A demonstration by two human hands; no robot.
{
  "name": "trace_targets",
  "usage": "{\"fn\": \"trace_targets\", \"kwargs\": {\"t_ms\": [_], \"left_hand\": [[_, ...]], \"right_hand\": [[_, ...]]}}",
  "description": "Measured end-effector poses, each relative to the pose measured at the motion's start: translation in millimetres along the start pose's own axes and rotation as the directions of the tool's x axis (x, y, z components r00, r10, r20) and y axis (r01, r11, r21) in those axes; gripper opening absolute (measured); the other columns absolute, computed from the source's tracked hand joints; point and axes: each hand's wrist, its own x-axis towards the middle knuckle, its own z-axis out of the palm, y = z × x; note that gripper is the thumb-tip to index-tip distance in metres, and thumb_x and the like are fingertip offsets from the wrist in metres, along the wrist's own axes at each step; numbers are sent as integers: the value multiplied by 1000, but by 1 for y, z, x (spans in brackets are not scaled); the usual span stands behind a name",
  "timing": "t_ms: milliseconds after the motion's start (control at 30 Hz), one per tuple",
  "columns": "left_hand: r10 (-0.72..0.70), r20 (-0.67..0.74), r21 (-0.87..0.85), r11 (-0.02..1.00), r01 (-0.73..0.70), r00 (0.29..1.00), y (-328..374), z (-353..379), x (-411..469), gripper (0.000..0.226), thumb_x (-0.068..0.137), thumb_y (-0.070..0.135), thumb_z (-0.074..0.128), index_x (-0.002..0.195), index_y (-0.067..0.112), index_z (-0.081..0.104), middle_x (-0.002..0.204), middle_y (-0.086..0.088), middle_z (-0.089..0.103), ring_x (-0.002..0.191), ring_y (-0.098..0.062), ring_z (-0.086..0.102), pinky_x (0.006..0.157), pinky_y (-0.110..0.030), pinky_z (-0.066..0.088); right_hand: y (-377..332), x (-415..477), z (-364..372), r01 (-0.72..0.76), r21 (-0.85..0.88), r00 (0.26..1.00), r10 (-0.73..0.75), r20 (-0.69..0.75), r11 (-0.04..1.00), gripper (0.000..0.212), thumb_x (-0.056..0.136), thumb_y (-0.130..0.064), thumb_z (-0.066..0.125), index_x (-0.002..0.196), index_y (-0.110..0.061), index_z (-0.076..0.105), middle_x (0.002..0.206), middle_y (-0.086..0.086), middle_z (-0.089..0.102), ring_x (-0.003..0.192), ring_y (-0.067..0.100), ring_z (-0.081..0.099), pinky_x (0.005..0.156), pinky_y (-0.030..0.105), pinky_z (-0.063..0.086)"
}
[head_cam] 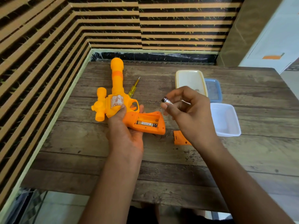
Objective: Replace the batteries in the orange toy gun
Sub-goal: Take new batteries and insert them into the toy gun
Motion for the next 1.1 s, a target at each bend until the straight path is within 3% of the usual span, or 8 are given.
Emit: {"fn": "trace_targets", "kwargs": {"t_ms": [100,200,333,533,767,933,1100], "left_hand": [[-6,13,24,1000,5,1000,0,-2,2,39,100,16,63,138,21,61,124,-14,74,99,-32,78,87,-54,61],[-8,25,37,999,7,1000,0,-4,4,39,100,18,62,139,21,61,124,-14,74,99,-31,78,87,-54,61],[-9,35,52,999,7,999,-1,-5,6,40,100,19,62,140,19,60,126,-15,73,100,-32,77,94,-57,58],[-29,68,62,998,25,997,-3,-9,10,47,98,24,62,143,13,58,131,-22,69,114,-39,71,98,-60,55],[-49,66,42,998,46,997,-5,-10,11,45,96,21,63,139,10,60,126,-23,71,107,-39,72,79,-49,62],[-43,67,29,999,41,997,-5,-9,12,46,96,17,61,141,7,59,131,-22,69,113,-40,70,79,-47,63],[-53,57,18,998,52,997,-5,-8,11,45,96,15,60,140,6,59,133,-25,67,118,-42,68,87,-54,59]], "right_hand": [[3,-1,0,121,-134,990,-109,92,984,14,90,-7,76,98,-19,78,99,-3,73,90,16,71,75,48,59],[2,-1,-1,259,-182,956,-225,188,949,20,92,-1,69,101,-14,80,104,-1,69,97,13,69,79,43,60],[-2,-4,-2,409,-309,895,-311,319,859,22,87,5,72,104,-10,74,99,-2,70,90,7,63,77,20,50],[4,-7,8,553,-394,822,-404,401,734,16,84,-4,79,95,-7,69,88,5,67,80,26,63,68,41,52],[11,-7,17,562,-360,823,-463,329,745,28,94,-9,64,119,-7,77,95,10,71,86,31,67,70,39,55],[15,-5,23,565,-375,820,-451,352,735,35,98,-18,49,113,-5,78,96,10,68,86,30,62,71,41,52],[14,-6,22,567,-380,817,-442,370,731,42,97,-21,45,121,-10,77,97,10,64,87,30,57,71,44,49]]}}
